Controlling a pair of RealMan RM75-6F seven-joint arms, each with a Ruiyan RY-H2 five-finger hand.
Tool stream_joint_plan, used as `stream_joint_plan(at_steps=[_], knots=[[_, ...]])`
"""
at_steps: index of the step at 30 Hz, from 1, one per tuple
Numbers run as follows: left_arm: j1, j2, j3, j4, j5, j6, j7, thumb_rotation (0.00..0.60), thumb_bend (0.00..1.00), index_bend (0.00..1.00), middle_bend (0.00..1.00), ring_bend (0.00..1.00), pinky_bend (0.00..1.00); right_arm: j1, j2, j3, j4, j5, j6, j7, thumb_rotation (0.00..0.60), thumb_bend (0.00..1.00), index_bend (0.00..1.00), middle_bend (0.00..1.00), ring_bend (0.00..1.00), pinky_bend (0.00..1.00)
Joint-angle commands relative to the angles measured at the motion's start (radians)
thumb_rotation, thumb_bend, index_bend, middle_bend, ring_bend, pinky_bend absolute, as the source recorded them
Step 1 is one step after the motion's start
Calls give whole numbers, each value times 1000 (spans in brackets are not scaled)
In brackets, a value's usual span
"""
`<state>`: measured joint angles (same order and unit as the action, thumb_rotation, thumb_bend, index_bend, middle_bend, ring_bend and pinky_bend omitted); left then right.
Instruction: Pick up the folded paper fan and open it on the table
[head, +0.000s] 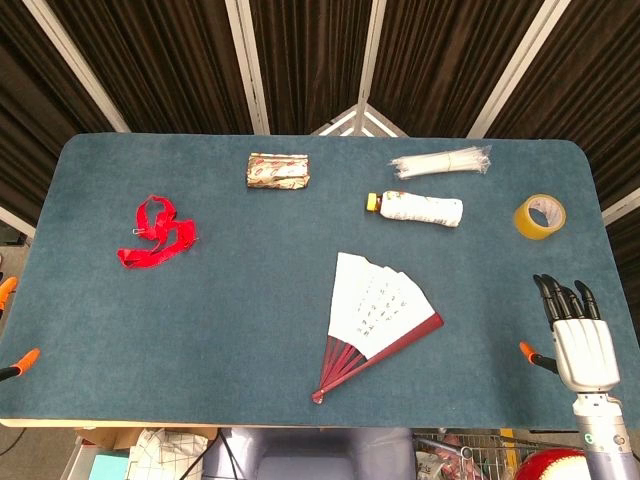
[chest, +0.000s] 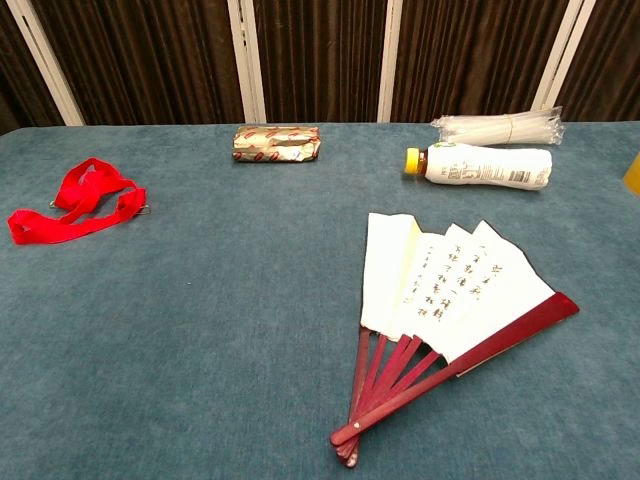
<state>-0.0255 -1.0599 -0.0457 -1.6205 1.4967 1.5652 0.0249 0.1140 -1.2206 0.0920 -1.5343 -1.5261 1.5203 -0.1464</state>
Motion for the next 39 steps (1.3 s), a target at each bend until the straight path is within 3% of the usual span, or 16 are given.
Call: stream_joint_plan(at_steps=[1, 28, 39], knots=[[2, 1, 0, -3, -3, 1, 4, 600, 194, 56, 0, 0, 95, -1, 2, 0, 1, 2, -1, 2, 600, 96, 70, 136, 194, 101], [10, 0, 2, 14, 27, 26, -24, 600, 176, 5, 0, 0, 95, 8, 8, -15, -26, -9, -26, 0, 600, 96, 70, 114, 187, 102], [7, -1, 2, 5, 20, 14, -18, 600, 167, 0, 0, 0, 95, 80, 37, -51, -52, -119, -111, -33, 600, 96, 71, 114, 187, 101]])
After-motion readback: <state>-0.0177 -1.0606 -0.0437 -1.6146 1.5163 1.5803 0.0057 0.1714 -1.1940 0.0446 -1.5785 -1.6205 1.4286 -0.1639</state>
